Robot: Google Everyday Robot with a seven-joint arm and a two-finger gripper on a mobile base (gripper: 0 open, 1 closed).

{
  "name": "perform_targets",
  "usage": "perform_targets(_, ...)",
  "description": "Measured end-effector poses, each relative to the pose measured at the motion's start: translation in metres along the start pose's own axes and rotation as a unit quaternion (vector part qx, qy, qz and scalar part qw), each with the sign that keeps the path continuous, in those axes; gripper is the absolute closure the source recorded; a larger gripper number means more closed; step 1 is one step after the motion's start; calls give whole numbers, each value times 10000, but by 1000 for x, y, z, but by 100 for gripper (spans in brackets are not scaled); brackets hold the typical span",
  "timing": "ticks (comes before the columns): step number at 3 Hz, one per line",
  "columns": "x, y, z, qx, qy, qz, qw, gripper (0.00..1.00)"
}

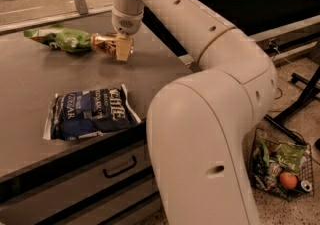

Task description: Move orange can near green rice chip bag

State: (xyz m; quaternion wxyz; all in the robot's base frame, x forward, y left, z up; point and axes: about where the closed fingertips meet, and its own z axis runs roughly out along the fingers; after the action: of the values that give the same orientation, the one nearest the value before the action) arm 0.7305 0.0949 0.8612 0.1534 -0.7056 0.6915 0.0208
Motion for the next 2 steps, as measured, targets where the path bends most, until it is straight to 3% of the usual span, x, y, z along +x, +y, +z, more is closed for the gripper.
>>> perform_targets(2,-10,-4,15,19,85,69,9999,59)
